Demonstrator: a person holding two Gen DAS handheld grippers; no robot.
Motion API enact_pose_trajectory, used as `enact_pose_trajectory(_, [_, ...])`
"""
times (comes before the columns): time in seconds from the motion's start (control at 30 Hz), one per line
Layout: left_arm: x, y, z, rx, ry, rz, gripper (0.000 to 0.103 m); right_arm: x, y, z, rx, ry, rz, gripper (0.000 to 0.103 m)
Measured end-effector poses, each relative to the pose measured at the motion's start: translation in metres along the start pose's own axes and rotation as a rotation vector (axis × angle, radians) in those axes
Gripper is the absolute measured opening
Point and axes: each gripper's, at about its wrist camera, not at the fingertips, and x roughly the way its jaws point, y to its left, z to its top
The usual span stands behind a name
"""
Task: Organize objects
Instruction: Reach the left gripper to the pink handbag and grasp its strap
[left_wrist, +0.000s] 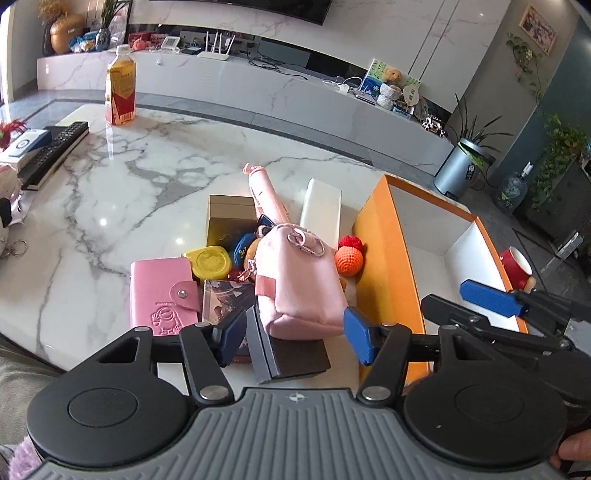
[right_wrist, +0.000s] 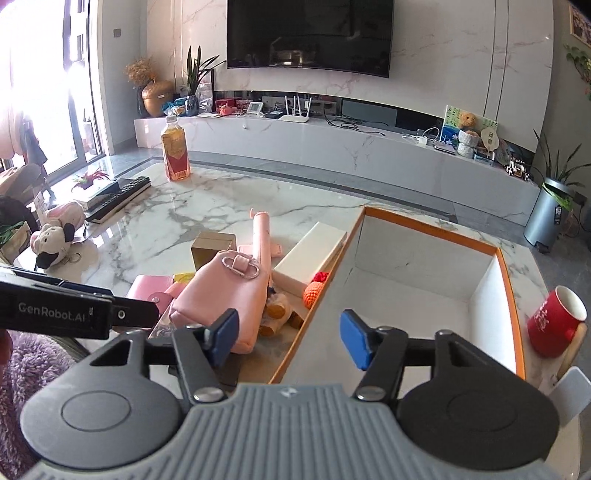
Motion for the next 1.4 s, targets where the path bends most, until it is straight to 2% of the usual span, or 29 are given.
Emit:
enact_pose_trajectory(0.17, [0.040,0.019,0.021,-0.092,0.059,-0.043,0.070,0.045,0.005,0.017,-0.068,0.057,0.040,0.032])
enact_pose_trajectory(0.3, [0.073,0.030,0.030,-0.122,0.124,-0.050,0.073,0.075,0.015,0.026,-0.153,0.086,0.063,0.023])
enact_pose_trajectory(0.53, [0.101,0.037,0.030,-0.142,0.195,-0.086,0.073,0.119,0.028,0.026,-0.255,0.162,0.099,0.019])
enact_pose_trajectory(0.6, [0.103,0.036,0.031,-0.136,0.202,-0.097,0.067,0.125,0.029,0.025,-0.258,0.176,0.116,0.018])
enact_pose_trajectory(0.63, [0.103,0.034,0.032,-0.131,0.202,-0.109,0.057,0.127,0.029,0.024,-0.259,0.179,0.120,0.018])
enact_pose_trajectory(0.67, [0.104,0.034,0.033,-0.131,0.204,-0.116,0.053,0.128,0.029,0.024,-0.258,0.179,0.122,0.018])
enact_pose_trajectory(0.87, [0.095,0.029,0.035,-0.121,0.168,-0.105,0.034,0.129,0.029,0.022,-0.245,0.179,0.123,0.018])
enact_pose_trajectory(1.0, [0.073,0.024,0.037,-0.074,0.105,-0.062,0.029,0.119,0.029,0.024,-0.228,0.161,0.129,0.018])
enact_pose_trajectory(1.17, [0.031,0.037,0.044,-0.042,0.015,0.038,0.028,0.107,0.033,0.031,-0.174,0.141,0.183,0.019])
enact_pose_trajectory(1.27, [0.014,0.049,0.046,-0.023,-0.001,0.143,0.028,0.109,0.043,0.033,-0.142,0.162,0.224,0.026])
enact_pose_trajectory(1.3, [0.011,0.053,0.045,-0.025,0.002,0.167,0.028,0.110,0.047,0.032,-0.129,0.183,0.230,0.036])
enact_pose_trajectory(1.33, [0.010,0.057,0.043,-0.027,0.006,0.184,0.027,0.112,0.051,0.030,-0.109,0.204,0.236,0.042])
enact_pose_trajectory(1.4, [0.009,0.062,0.038,-0.035,0.019,0.194,0.028,0.116,0.058,0.023,-0.080,0.252,0.231,0.061])
